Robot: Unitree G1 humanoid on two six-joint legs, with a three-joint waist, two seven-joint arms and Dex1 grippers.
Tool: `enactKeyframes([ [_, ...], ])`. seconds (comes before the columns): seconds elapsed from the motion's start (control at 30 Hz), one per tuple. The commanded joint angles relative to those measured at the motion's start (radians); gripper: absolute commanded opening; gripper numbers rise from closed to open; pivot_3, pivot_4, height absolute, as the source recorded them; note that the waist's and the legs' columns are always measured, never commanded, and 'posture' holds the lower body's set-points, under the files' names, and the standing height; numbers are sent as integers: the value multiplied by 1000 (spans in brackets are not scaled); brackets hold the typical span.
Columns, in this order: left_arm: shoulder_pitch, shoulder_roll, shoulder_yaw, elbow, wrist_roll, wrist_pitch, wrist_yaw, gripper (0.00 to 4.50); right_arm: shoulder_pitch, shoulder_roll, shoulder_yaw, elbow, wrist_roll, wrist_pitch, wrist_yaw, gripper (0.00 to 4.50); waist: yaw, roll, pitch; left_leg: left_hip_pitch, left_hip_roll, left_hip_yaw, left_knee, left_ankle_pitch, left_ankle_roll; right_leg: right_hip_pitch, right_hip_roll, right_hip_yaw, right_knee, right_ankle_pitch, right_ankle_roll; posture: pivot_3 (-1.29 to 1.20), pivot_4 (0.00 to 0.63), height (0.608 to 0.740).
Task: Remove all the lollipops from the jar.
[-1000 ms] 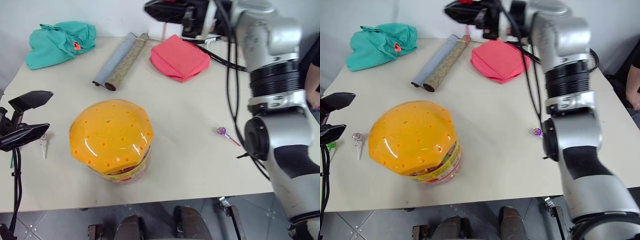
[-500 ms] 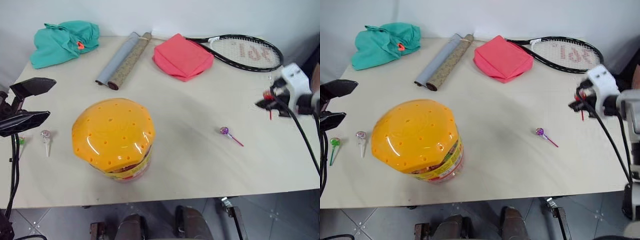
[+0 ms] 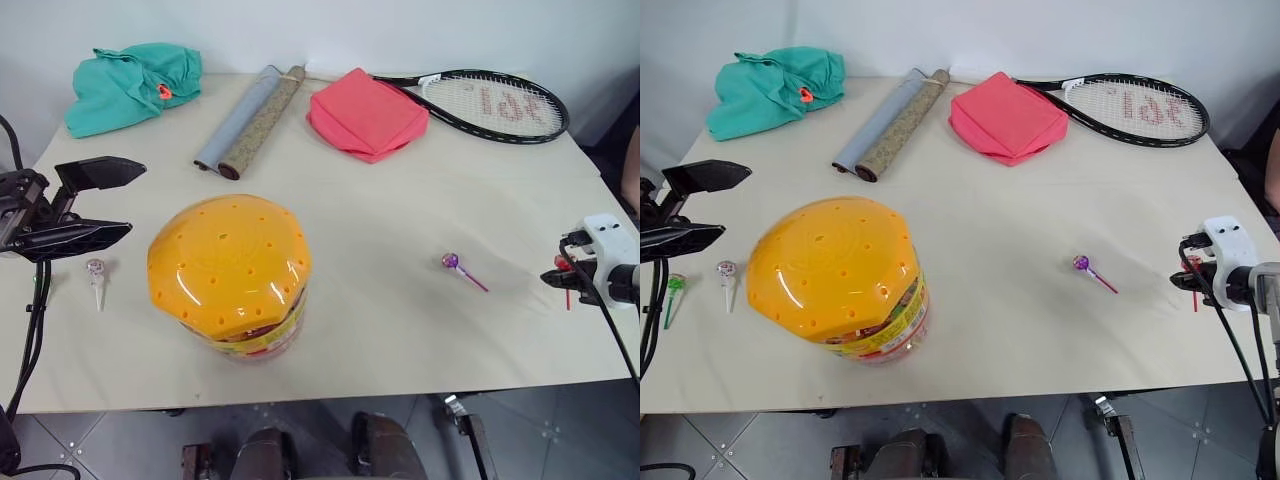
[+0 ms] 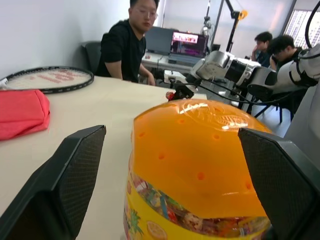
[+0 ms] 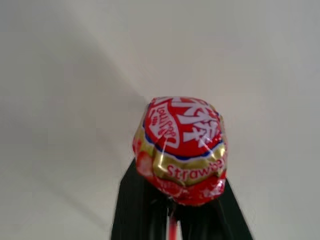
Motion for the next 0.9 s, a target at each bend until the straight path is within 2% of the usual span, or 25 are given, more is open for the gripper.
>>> enactKeyframes([
  [0.03,-31,33,-2,-2,-6,-16,-112,4500,9,-7,-59,-17,20,-17,-13,1415,7,0,0,0,0,0,0,0,0,0,0,0,0,0,0,0,150,740],
  [0.3,-40,30,-7,3,22,-2,-85,4500,62,-56,-127,-102,58,-30,14,4008,11,0,0,0,0,0,0,0,0,0,0,0,0,0,0,0,150,740],
  [0.37,-43,15,6,10,30,9,-18,4500,67,-63,-159,-147,86,-42,37,4455,10,0,0,0,0,0,0,0,0,0,0,0,0,0,0,0,150,740],
  [0.53,-42,-25,25,52,82,9,115,4500,47,-29,-239,-317,224,-62,114,4455,10,0,0,1,0,0,0,0,0,0,1,1,0,0,0,0,150,740],
  [0.67,-28,-43,15,85,169,8,257,4500,53,27,-247,-394,287,-152,143,4455,10,-1,0,1,0,0,0,0,0,0,1,1,0,0,0,0,150,740],
  [0.77,70,-55,14,90,271,10,411,4500,142,35,-131,-488,279,-259,235,4455,10,-1,0,2,0,1,0,0,0,0,1,1,0,0,0,0,150,740],
  [0.9,184,-116,109,45,225,29,439,4500,208,41,-18,-554,273,-326,289,4455,12,-1,0,1,0,1,0,0,0,0,1,1,0,0,0,0,150,740],
])
